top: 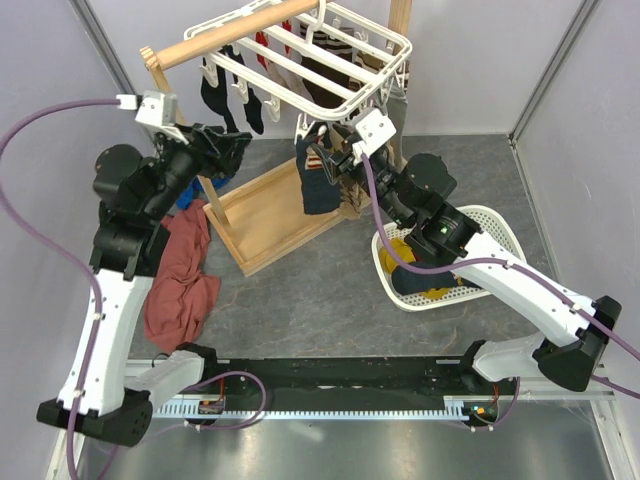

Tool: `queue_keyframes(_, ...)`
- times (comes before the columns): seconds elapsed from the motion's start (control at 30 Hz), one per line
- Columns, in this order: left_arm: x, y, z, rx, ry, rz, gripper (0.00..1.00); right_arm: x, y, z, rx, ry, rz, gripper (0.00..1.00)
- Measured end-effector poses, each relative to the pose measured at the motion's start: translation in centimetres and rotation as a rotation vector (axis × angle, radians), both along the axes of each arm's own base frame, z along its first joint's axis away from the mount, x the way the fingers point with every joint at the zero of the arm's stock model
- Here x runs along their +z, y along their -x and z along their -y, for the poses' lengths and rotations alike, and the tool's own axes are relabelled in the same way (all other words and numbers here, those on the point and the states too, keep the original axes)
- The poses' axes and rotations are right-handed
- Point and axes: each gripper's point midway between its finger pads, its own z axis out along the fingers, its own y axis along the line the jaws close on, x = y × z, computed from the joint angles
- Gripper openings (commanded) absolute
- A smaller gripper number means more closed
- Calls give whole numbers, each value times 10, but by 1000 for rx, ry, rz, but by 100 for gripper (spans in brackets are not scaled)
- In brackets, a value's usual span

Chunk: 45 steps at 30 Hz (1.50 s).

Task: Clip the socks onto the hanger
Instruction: Pick up the sock from the hanger, then open the clamp at the hanger.

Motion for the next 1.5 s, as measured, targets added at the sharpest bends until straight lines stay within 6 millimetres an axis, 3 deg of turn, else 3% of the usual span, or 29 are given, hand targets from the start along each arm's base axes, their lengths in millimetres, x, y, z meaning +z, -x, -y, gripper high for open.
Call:
queue_keyframes(0.23,-34,-19,28,-160,-26,-40,67,-5,4,12,-26,-1,-7,75)
queue_keyframes(0.53,-10,-17,50,-226,-42,85,61,-5,20,31,-25,-25,-12,89)
queue_keyframes(0.7,-10,-32,64,-196,-78,104,57,-1,34,45,-16,-53,-17,91)
queue_keyframes(0.97,-10,-61,69,-129,-113,121,50,-1,53,56,25,-75,-28,91)
queue_keyframes(1.2,-5,-60,80,-127,-131,144,31,-12,68,44,134,-56,-56,91)
queue_keyframes(1.4,-3,-53,87,-134,-145,147,12,-28,81,16,289,-2,-92,91)
queue_keyframes(1.5,-1,-47,89,-141,-147,137,10,-35,84,1,354,15,-115,91)
